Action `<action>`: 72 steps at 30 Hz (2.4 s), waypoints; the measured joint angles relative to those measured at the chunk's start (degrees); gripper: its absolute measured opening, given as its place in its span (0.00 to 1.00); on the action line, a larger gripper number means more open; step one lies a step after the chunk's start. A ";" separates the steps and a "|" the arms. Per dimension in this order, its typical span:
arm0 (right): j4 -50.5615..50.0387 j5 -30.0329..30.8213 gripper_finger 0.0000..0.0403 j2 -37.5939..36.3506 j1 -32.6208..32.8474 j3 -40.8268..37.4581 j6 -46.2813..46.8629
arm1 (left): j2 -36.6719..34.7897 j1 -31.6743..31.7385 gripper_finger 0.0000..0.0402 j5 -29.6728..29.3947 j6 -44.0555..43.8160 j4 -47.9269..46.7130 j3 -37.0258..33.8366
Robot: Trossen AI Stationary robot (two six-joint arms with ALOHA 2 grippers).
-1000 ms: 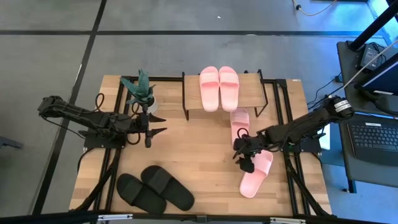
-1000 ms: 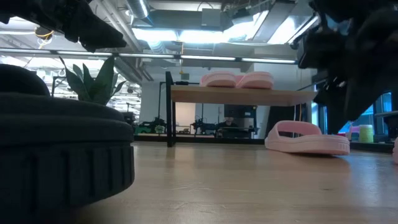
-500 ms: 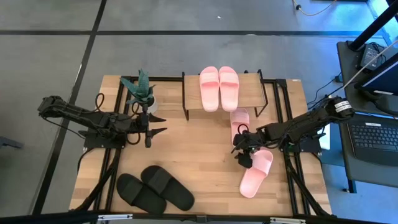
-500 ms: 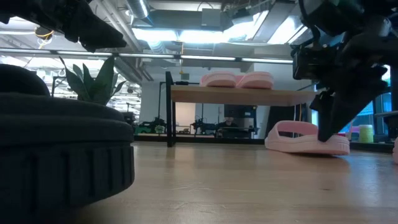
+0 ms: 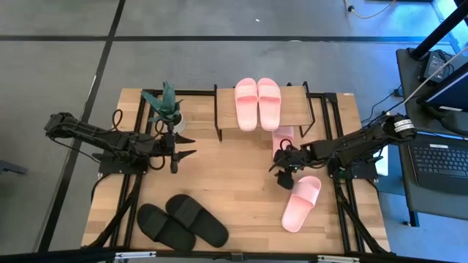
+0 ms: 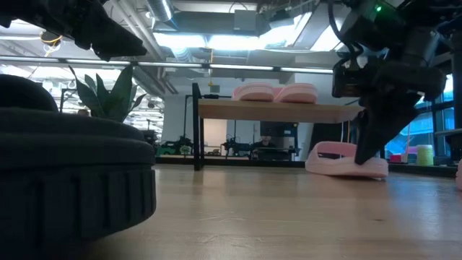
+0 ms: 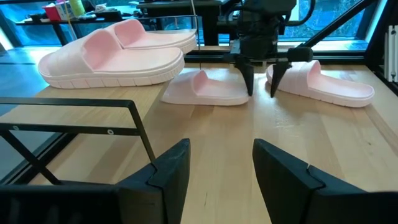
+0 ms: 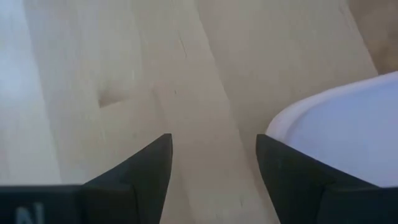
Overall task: Pick and place slides into the shelf
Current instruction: Put the pink slipper under the shelf
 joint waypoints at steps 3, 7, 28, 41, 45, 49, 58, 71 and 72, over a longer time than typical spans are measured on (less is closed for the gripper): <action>-1.40 3.14 0.58 0.00 -1.10 0.00 -0.10 | 0.00 0.00 0.41 -0.02 -0.01 -0.02 0.00; -1.64 7.76 0.58 0.02 -2.46 0.00 -1.46 | 0.00 0.00 0.41 0.00 0.00 -0.03 0.00; -6.12 16.16 0.58 0.03 -8.61 0.00 -4.30 | 0.00 0.00 0.41 0.00 -0.01 -0.04 0.00; -4.88 16.52 0.58 0.04 -10.90 0.02 -6.40 | 0.00 0.00 0.41 0.00 -0.02 -0.04 0.00; -4.93 20.23 0.58 0.04 -10.86 0.02 -6.57 | 0.00 0.00 0.41 0.00 -0.03 -0.04 0.00; -4.89 21.48 0.58 0.04 -10.90 0.02 -7.49 | 0.00 0.00 0.41 0.00 -0.10 -0.04 0.00; -4.77 20.68 0.58 0.00 -5.54 1.37 -4.61 | 0.00 0.00 0.41 -0.02 -1.52 -0.04 0.00; -32.16 16.02 0.58 -0.02 13.27 23.15 13.53 | 0.00 0.00 0.41 0.00 -1.54 -0.44 0.00; -34.33 16.03 0.58 -0.02 15.17 24.78 16.80 | 0.00 0.00 0.41 0.00 -1.54 -0.44 0.00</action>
